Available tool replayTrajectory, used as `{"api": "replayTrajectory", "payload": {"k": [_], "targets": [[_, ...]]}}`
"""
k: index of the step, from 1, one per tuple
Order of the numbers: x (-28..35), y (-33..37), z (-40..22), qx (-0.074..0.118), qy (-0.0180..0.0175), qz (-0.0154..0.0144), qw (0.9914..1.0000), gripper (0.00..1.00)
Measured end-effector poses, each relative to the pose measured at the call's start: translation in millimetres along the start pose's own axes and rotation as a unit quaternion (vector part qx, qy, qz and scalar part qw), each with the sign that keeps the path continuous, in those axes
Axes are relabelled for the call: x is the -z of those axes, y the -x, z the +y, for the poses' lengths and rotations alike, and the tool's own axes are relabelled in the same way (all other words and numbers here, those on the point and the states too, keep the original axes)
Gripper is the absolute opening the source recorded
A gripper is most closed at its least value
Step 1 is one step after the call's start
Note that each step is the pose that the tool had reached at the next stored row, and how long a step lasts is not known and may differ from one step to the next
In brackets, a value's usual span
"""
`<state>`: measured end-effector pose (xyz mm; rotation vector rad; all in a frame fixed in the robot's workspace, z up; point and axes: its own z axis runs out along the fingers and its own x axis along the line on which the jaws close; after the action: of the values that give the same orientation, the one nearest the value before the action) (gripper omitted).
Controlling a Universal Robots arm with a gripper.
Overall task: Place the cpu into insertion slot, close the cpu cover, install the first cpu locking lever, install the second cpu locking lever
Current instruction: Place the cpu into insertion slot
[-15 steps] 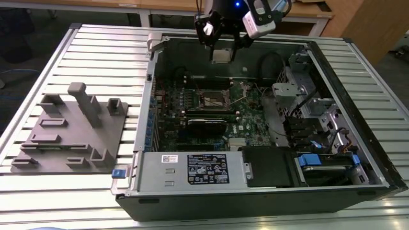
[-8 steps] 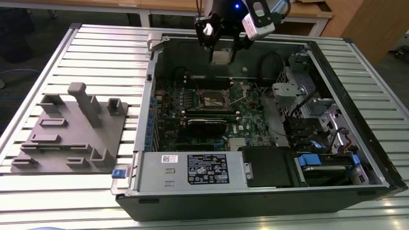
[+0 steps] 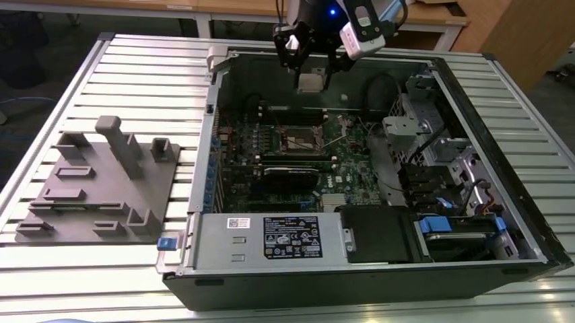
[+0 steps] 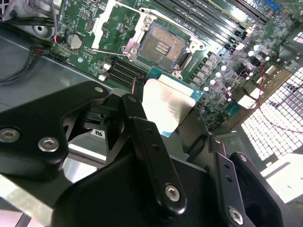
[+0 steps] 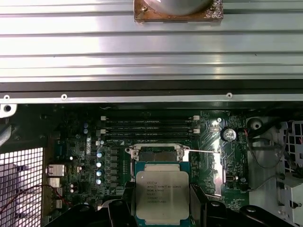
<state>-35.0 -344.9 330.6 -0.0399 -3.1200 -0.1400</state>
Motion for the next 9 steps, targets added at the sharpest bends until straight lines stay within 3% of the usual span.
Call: {"api": "replayTrajectory", "payload": {"k": [9], "targets": [[-2.5,0.1,-0.2,0.000,0.0000,0.0000,1.00000,0.54]]}}
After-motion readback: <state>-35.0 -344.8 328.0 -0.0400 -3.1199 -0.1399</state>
